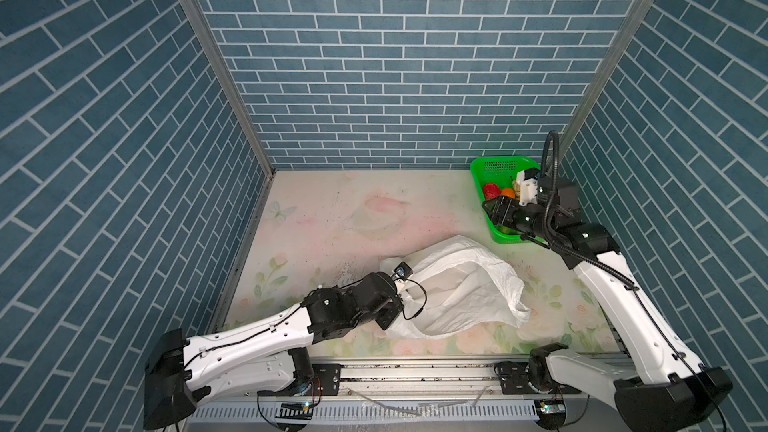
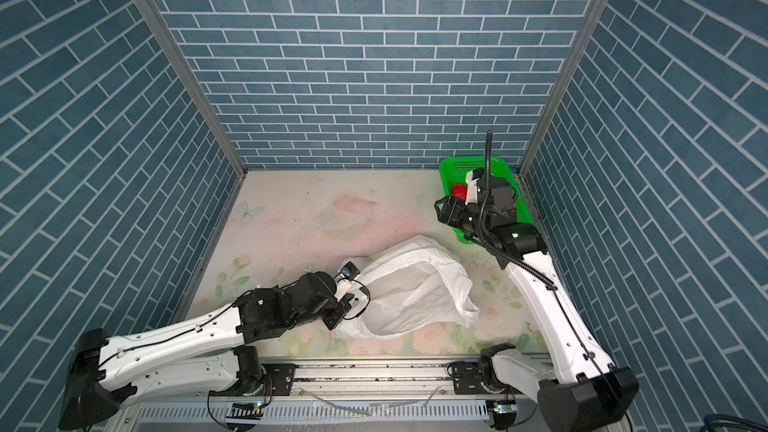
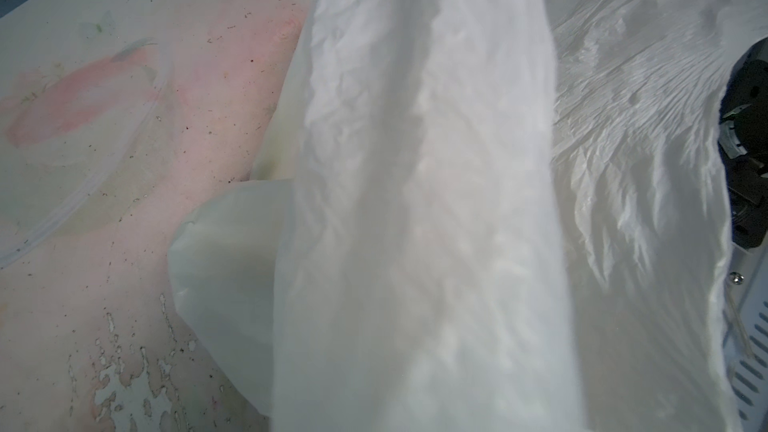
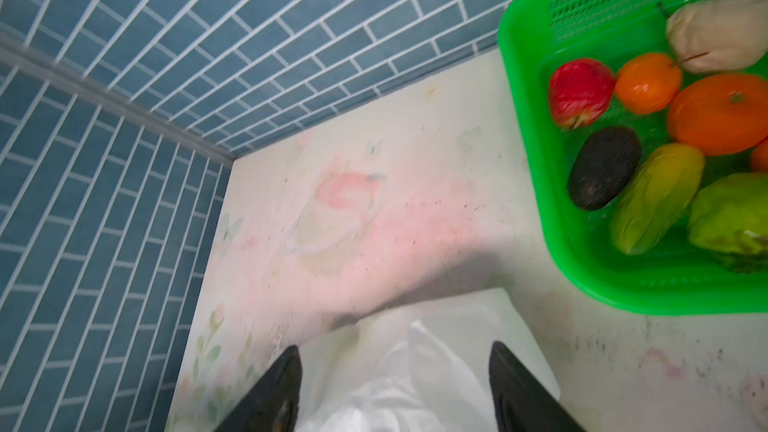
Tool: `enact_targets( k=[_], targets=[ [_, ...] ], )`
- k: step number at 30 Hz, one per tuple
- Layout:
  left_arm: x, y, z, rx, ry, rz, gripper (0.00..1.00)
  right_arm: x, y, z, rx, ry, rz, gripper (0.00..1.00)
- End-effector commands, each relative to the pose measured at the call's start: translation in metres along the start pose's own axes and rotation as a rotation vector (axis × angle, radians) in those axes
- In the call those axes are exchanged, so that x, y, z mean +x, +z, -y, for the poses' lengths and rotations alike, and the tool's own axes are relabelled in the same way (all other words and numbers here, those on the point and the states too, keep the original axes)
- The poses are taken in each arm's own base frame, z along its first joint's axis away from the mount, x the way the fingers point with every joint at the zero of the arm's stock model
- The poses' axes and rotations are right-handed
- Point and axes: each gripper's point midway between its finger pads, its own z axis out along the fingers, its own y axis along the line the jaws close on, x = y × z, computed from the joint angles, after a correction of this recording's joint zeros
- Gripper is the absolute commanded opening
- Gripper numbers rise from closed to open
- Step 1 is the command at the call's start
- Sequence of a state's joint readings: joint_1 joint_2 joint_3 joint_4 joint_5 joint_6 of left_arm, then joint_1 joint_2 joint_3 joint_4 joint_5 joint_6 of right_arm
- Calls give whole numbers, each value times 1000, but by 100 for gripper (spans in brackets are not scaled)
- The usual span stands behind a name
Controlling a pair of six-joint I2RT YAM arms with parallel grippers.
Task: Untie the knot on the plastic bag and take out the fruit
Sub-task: 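Bring the right gripper back into the bag mouth beside the left gripper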
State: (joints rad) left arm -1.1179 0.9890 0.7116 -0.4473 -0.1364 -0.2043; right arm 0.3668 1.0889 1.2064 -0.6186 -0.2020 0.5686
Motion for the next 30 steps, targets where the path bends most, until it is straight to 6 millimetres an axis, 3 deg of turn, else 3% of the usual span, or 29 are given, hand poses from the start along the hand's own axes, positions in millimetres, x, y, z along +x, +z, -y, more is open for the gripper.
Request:
enact_targets(
  k=[1,10,14,21,30],
  targets=[
    [7,-4,-7,-34,-9,-18,0,50,-7,-5,-16,-12,-141,70],
    [11,-10,-20,-106,-9,-60,0,126,-20,-73,-190,-145,-278,70],
    [4,-10,-21,-118,-21,-47,0,161,-17,-91,-230,-244,-334,71],
    [-8,-14,-22,-120,-67,15,0,210,4,-91,-209,-357,-374,71],
    [-25,-17,-22,-112,-106,81,0,257,32,-61,-128,-445,-396,67]
  ],
)
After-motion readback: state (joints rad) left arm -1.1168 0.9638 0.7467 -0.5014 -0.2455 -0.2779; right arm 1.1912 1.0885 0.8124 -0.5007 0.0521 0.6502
